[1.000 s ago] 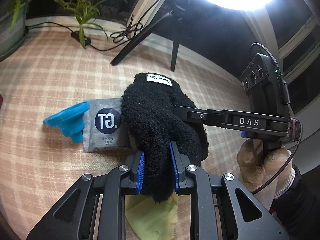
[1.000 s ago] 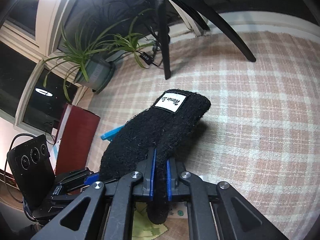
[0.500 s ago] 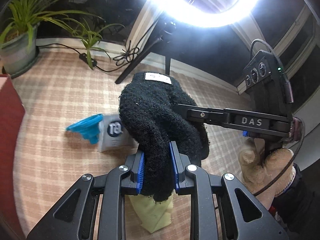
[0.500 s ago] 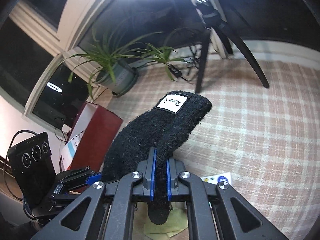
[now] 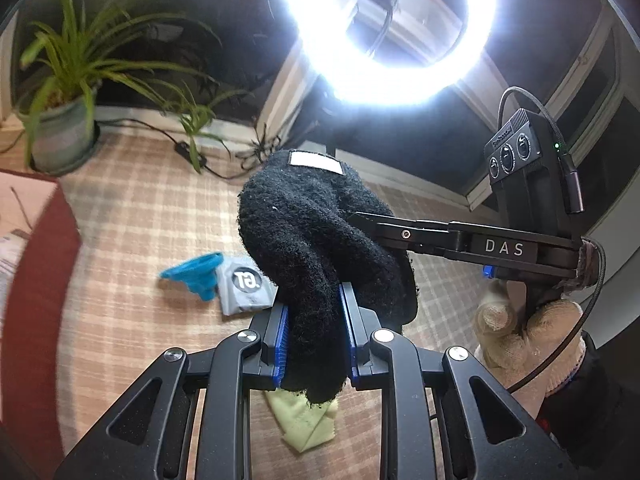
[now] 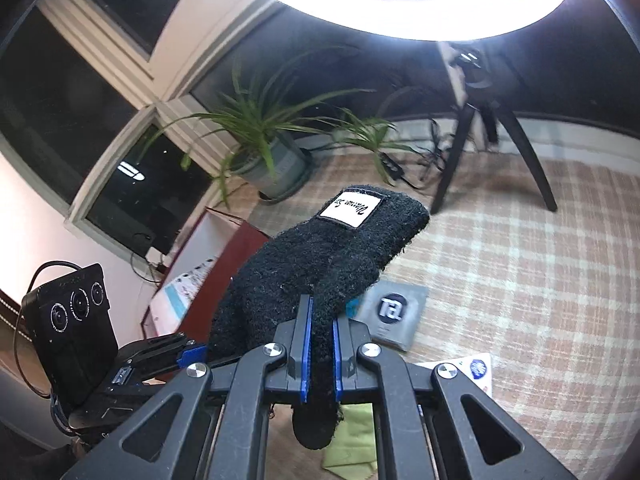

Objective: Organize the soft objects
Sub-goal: 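Carry the glove with the left gripper over the box, then open the left gripper to drop the glove into the box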

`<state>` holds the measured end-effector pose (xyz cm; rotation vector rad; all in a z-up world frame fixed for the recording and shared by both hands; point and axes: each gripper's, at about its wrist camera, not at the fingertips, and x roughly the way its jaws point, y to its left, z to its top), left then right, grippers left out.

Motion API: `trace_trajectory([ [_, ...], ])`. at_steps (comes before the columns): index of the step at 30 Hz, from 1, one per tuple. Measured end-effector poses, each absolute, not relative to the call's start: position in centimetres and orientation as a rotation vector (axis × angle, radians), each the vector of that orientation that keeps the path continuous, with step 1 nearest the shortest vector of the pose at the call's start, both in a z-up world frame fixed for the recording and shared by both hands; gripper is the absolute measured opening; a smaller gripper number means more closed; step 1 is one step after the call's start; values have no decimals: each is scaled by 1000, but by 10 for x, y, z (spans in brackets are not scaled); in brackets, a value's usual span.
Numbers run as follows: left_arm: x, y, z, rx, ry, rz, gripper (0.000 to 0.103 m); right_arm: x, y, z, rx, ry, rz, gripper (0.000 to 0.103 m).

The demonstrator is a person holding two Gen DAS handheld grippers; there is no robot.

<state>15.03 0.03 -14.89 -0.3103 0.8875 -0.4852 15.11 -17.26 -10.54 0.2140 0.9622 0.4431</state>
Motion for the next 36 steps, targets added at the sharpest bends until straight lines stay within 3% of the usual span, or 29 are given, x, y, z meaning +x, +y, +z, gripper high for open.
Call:
trace_trajectory([
  [17, 96, 117, -102, -343, 781, -268, 21, 163, -19, -91, 97, 944, 658, 8],
  [36, 85, 239, -126, -350, 858, 31, 21, 209, 121, -163, -44, 1067, 750, 8],
])
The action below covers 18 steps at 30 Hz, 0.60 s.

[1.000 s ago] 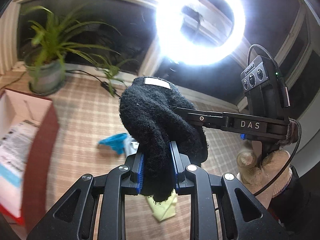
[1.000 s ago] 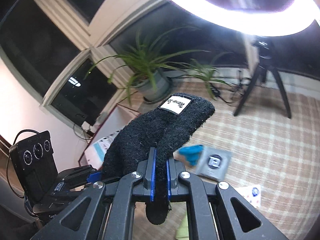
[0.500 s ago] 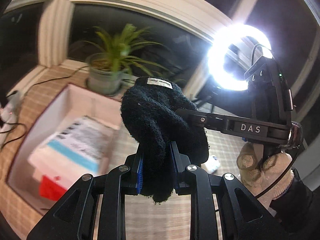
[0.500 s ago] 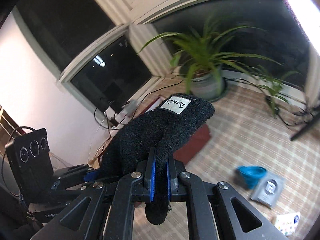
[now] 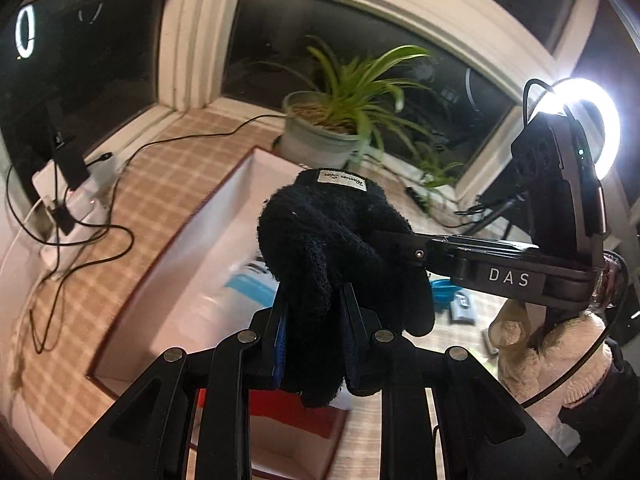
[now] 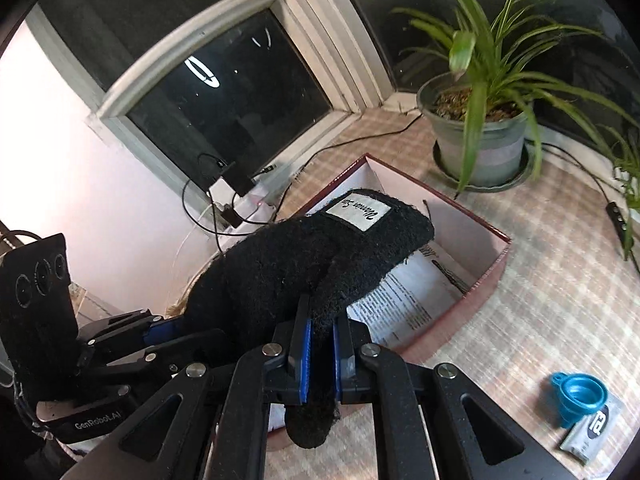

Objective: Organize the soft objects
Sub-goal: 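Open the left gripper to drop the glove into the box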

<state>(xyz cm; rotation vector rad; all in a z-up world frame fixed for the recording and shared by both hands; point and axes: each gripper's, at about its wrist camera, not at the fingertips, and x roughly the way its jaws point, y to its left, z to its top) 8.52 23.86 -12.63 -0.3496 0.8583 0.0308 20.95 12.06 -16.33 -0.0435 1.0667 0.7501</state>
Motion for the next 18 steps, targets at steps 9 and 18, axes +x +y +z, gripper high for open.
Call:
trace_trajectory([
  [9, 89, 255, -131, -324, 871, 152, 57, 219, 120, -167, -62, 1043, 704, 47],
  [18, 81, 264, -125, -367, 836, 183, 59, 210, 91, -156, -56, 1021, 685, 47],
])
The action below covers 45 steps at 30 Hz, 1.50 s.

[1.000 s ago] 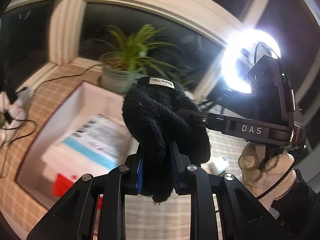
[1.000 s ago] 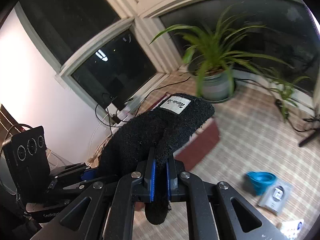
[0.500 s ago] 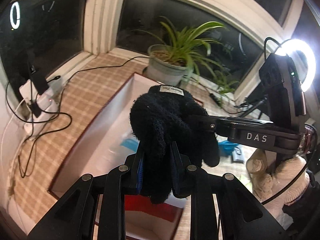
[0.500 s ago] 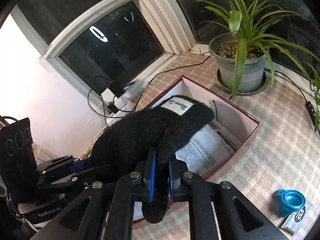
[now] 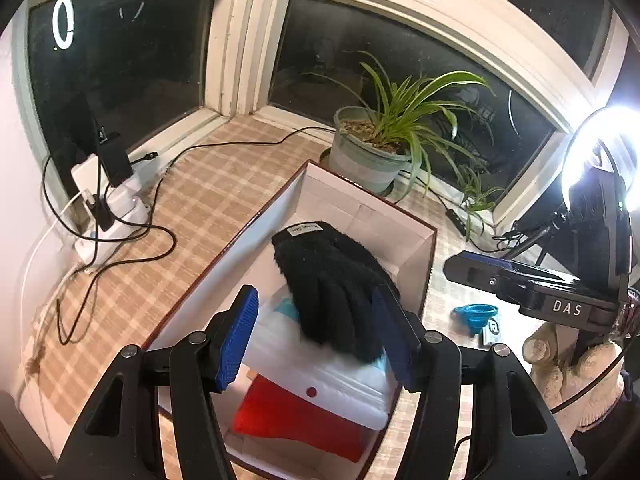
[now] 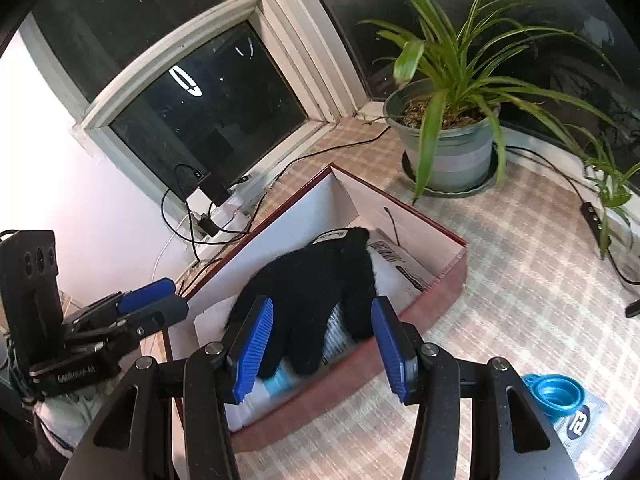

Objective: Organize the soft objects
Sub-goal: 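Open the left gripper to drop the glove into the box, then move the left gripper toward the yellow-green cloth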

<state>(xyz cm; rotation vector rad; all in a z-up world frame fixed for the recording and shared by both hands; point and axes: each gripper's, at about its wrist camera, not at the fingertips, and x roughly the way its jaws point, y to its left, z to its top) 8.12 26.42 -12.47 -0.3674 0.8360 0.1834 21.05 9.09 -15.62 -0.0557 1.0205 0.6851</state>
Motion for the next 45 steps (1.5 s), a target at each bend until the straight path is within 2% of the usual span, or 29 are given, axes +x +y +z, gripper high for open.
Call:
trace_trajectory([
  [9, 64, 227, -111, -334, 800, 106, 59, 177, 22, -127, -57, 961, 642, 48],
  [21, 63, 132, -132, -305, 845, -99, 59, 130, -134, -93, 40, 866, 407, 58],
  [30, 68, 66, -167, -285, 939, -240, 59, 106, -205, -105, 31, 881, 305, 67],
  [37, 65, 26, -185, -252, 993, -326, 59, 114, -219, -125, -46, 969, 323, 68],
  [45, 55, 25, -191, -282, 1013, -285, 59, 161, -207, -166, -126, 1120, 418, 67],
])
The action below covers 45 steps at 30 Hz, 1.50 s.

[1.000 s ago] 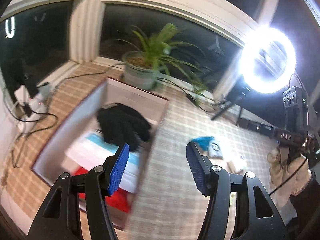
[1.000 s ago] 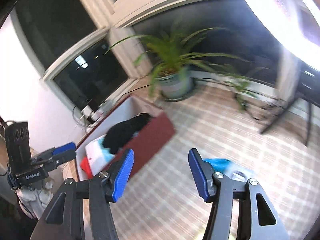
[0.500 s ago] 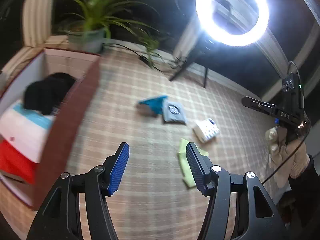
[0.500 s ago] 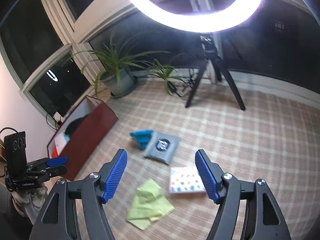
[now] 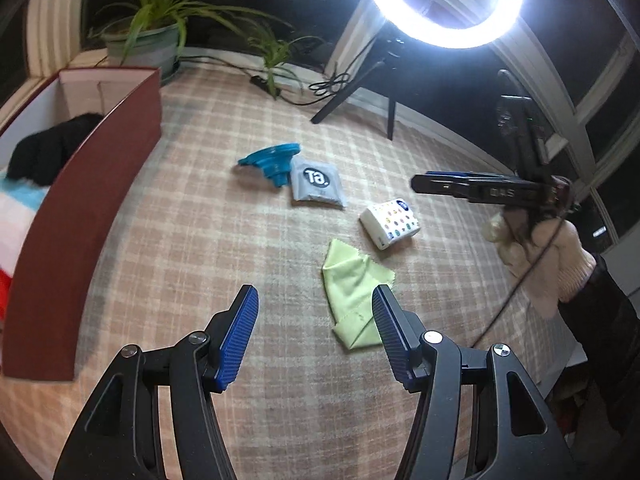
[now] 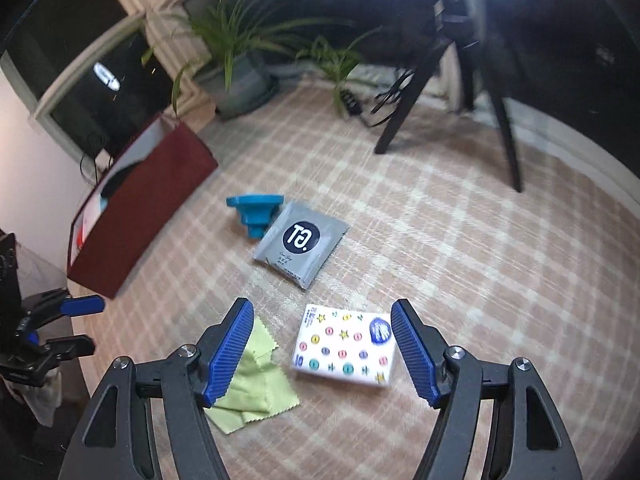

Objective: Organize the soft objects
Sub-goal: 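Move the left gripper toward the yellow-green cloth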

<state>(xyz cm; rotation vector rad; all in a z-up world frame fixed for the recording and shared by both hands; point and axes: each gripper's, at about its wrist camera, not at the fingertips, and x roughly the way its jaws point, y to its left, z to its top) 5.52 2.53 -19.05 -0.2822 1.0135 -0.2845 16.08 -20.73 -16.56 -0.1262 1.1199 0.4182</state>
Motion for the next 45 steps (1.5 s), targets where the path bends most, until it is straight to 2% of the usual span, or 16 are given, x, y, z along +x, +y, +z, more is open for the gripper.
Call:
trace_trajectory([
  [12, 18, 12, -197, -350, 997, -144, 59, 180, -188, -220, -307, 1246, 532, 68],
  [24, -9, -19, -207, -386, 978, -89, 59, 130, -179, -231, -584, 1200, 540, 67],
  [28, -6, -40, -212, -318, 971, -95, 59, 128, -180, -232, -594, 1179, 509, 67],
  [30, -3, -49, -216, -282, 967, -105, 66, 129, -181, -230, -581, 1168, 494, 67],
  [45, 34, -116, -261, 51, 1016, -137, 66, 129, -207, -224, -501, 1146, 456, 67],
])
